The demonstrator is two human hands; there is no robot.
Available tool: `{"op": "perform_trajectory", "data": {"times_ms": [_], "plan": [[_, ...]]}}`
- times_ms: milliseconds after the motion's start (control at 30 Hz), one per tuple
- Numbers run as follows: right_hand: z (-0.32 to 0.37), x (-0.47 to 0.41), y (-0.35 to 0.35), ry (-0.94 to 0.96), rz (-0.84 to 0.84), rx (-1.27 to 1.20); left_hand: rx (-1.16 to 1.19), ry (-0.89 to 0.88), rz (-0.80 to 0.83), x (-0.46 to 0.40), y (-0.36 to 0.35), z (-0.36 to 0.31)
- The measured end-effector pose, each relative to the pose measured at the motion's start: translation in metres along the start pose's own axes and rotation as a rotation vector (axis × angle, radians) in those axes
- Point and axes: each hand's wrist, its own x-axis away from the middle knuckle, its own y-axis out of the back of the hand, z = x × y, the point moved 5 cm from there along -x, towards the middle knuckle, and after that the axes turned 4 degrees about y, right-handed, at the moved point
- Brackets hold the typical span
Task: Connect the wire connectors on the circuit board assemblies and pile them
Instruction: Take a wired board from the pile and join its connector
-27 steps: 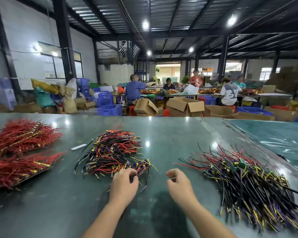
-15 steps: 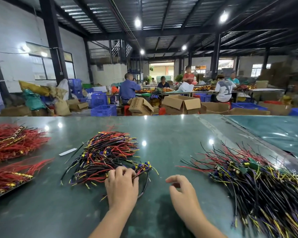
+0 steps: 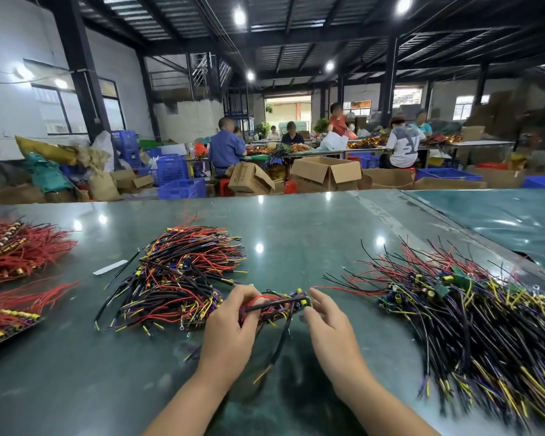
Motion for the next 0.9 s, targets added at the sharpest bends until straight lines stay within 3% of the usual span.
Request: {"op": "perform_trajectory", "data": {"times_ms": [200,467,600,667,733,800,900], "plan": [[0.001,-0.004,0.007,-0.005,-0.081,-0.383,0.095,-0.006,0.025,0.001,-0.004,-0.003],[0.004,-0.003,0.021,-0.019,-0.232,-0.581,-0.091,0.177,0.177,0.001,-0.009,0.020],[0.009,0.002,0.022,0.052,-0.253,-0.595,-0.301,0.064,-0.041,-0.001,-0.002,0.016],[0.011,0.003,0.023,0.073,-0.280,-0.620,-0.325,0.144,-0.133,-0.002,0.001,0.021],[0.012,0.004,0.024,0.055,-0.285,-0.682,-0.057,0.373,-0.218,0.002,0.002,0.028],[0.011,0.005,0.022,-0.009,-0.283,-0.776,0.472,0.619,-0.231,0.007,-0.006,0.028],[0.007,0.008,0.016,-0.112,-0.283,-0.887,1.211,0.747,-0.164,0.008,-0.015,0.023]]}}
